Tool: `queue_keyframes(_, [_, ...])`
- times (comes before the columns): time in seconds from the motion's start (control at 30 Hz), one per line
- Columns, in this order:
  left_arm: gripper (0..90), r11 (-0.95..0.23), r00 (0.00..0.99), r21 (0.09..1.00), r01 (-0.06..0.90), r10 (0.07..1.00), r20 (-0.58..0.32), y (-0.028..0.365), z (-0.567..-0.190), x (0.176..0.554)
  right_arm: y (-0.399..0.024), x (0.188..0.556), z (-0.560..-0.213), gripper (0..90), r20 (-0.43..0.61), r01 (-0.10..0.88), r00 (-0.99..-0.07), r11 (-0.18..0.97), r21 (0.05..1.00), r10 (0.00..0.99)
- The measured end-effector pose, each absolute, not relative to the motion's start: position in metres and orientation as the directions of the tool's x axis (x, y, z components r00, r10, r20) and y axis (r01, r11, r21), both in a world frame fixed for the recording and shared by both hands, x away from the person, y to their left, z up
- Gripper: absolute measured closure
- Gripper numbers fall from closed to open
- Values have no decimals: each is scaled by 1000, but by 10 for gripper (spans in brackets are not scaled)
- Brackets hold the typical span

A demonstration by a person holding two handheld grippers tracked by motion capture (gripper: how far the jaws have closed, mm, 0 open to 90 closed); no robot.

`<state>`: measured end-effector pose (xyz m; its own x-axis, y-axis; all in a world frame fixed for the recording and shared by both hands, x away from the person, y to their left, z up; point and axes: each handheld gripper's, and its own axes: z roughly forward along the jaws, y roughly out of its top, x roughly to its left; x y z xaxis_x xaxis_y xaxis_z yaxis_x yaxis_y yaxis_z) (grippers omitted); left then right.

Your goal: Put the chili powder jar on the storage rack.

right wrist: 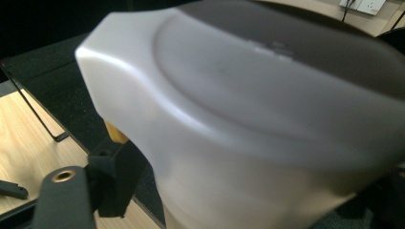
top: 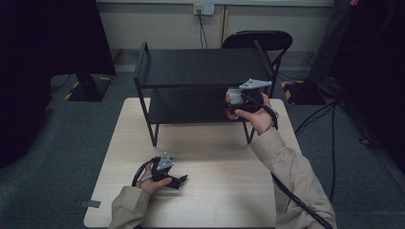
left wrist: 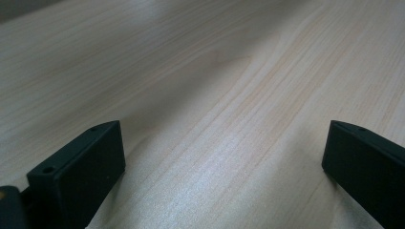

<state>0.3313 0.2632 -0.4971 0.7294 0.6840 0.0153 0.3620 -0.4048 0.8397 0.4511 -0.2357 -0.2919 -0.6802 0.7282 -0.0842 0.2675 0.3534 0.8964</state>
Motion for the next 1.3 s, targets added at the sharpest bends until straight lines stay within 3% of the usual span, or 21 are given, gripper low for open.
queue_keyframes(0.33, [0, -405, 729, 840, 362, 684, 15, 263, -497, 331, -228, 445, -291, 74, -86, 286, -658, 353, 891, 748])
queue_keyframes(0.93, [0, -405, 729, 839, 362, 684, 16, 263, -497, 331, -230, 430, -294, 75, -97, 275, -652, 354, 894, 752])
queue_keyframes(1.3, [0, -405, 729, 839, 362, 684, 16, 263, -497, 331, -215, 422, -297, 57, -112, 286, -598, 341, 895, 794])
